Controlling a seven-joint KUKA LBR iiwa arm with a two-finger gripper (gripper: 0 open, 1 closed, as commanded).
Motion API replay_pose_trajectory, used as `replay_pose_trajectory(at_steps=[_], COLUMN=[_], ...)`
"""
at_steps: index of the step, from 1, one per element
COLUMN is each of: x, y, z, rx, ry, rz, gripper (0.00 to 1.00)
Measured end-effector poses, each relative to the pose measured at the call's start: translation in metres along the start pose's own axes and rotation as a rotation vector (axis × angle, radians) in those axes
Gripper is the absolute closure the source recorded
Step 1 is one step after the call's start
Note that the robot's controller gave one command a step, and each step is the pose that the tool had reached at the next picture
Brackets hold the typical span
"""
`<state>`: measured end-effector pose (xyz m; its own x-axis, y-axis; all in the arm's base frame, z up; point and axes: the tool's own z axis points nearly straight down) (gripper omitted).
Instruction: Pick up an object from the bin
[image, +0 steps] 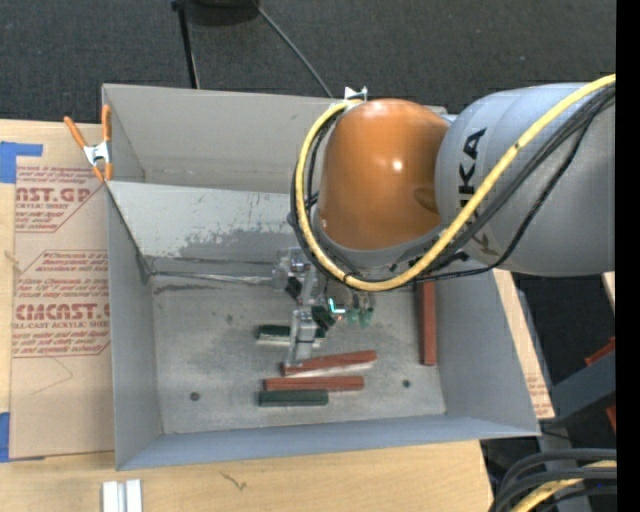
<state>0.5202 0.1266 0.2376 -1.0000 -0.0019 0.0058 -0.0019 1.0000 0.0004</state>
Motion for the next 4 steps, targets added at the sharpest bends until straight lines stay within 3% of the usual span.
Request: replay_pose_trajectory(at_steps=[1, 2, 3, 4], x=[-0.002, 0.004, 0.007, 0.009], y=[-0.001, -0.003, -0.005, -0.01], z=[-0.004, 0.048, 0.072, 0.129], rx=[-0.001, -0.002, -0.001, 0.001], ry=[-0.008, -0.013, -0.011, 0.0], rz=[0.001, -0.029, -0.042, -0.116], gripper=[0.0, 0.0, 0.0, 0.0])
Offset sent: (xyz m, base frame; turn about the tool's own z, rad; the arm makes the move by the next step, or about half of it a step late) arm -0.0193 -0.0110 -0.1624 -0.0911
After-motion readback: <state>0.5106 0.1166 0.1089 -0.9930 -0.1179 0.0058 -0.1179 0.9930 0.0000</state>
